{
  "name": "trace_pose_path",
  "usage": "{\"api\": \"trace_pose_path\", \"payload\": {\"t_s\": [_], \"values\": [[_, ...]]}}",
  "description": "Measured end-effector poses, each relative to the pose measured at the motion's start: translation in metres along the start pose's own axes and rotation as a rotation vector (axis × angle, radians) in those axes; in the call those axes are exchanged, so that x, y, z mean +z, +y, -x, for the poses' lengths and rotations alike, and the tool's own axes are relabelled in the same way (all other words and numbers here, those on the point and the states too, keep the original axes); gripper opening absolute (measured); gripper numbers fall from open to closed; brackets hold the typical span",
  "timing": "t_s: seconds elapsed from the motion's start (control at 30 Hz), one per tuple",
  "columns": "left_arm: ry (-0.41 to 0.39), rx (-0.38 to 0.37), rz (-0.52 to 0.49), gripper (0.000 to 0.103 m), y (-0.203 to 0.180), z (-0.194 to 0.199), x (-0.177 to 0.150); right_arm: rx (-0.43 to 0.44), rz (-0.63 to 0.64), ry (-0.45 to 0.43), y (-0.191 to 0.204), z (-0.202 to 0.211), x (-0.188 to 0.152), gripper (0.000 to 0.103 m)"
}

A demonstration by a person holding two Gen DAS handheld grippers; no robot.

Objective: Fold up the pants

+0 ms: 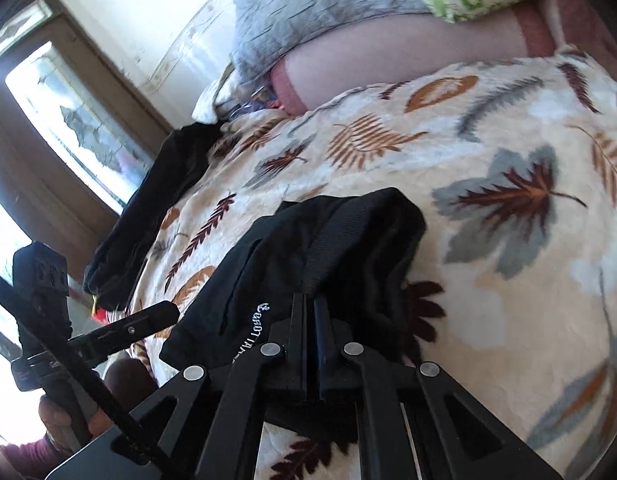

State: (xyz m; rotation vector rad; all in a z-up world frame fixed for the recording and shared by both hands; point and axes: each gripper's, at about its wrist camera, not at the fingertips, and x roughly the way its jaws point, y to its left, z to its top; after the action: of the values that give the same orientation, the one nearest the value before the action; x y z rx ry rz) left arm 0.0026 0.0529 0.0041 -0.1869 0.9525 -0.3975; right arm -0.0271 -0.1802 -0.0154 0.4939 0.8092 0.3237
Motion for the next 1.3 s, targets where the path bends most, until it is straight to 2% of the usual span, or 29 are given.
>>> {"api": "trace_pose_path", "payload": {"t_s": [0.13, 0.23, 0.33, 0.5, 0.57, 0.67, 0.77, 0.87, 0.9, 0.93, 1.0, 1.1, 1.2, 1.27, 1.3], "values": [[0.028, -0.001, -0.048, 0.074, -0.01, -0.018, -0.003, -0.039, -0.065, 0.02, -0.019, 0.002, -0.014, 0.004], [0.079, 0.009, -0.076, 0.074, -0.015, -0.036, -0.012, -0.055, -0.1, 0.047, -0.028, -0.006, -0.02, 0.005], [0.075, 0.029, -0.076, 0.079, -0.014, -0.043, -0.021, -0.108, -0.051, 0.049, -0.023, -0.008, -0.021, 0.006], [0.097, 0.001, -0.041, 0.081, -0.005, -0.051, -0.027, -0.179, -0.003, 0.069, -0.021, -0.015, -0.027, 0.008], [0.114, -0.027, -0.025, 0.081, -0.002, -0.046, -0.025, -0.161, -0.03, 0.063, -0.026, -0.013, -0.027, 0.011], [0.081, -0.083, -0.033, 0.081, -0.002, -0.022, -0.02, -0.103, -0.093, 0.018, -0.035, -0.001, -0.024, 0.016], [-0.005, -0.098, -0.047, 0.081, -0.002, 0.005, -0.014, -0.121, -0.114, -0.068, -0.039, 0.02, -0.019, 0.018], [-0.038, -0.082, -0.032, 0.08, 0.004, 0.003, -0.003, -0.155, -0.106, -0.162, -0.033, 0.044, -0.004, 0.021], [-0.031, -0.066, -0.022, 0.072, 0.007, -0.004, -0.002, -0.148, -0.091, -0.168, -0.027, 0.046, 0.004, 0.021], [-0.013, -0.056, -0.011, 0.053, 0.009, -0.015, -0.002, -0.138, -0.079, -0.162, -0.023, 0.046, 0.01, 0.021], [0.053, -0.043, 0.003, 0.038, 0.015, -0.04, -0.008, -0.102, -0.041, -0.124, -0.007, 0.038, 0.027, 0.022], [-0.02, -0.037, -0.01, 0.039, 0.018, -0.04, -0.022, -0.062, 0.069, -0.019, 0.022, 0.012, 0.049, 0.031], [-0.071, -0.027, -0.04, 0.039, 0.015, -0.036, -0.03, -0.102, 0.248, 0.074, 0.059, -0.023, 0.067, 0.04], [-0.104, -0.029, -0.046, 0.039, 0.017, -0.035, -0.035, -0.109, 0.337, 0.136, 0.08, -0.05, 0.076, 0.052], [-0.113, -0.03, -0.05, 0.039, 0.017, -0.034, -0.036, -0.106, 0.379, 0.177, 0.091, -0.066, 0.081, 0.054]]}}
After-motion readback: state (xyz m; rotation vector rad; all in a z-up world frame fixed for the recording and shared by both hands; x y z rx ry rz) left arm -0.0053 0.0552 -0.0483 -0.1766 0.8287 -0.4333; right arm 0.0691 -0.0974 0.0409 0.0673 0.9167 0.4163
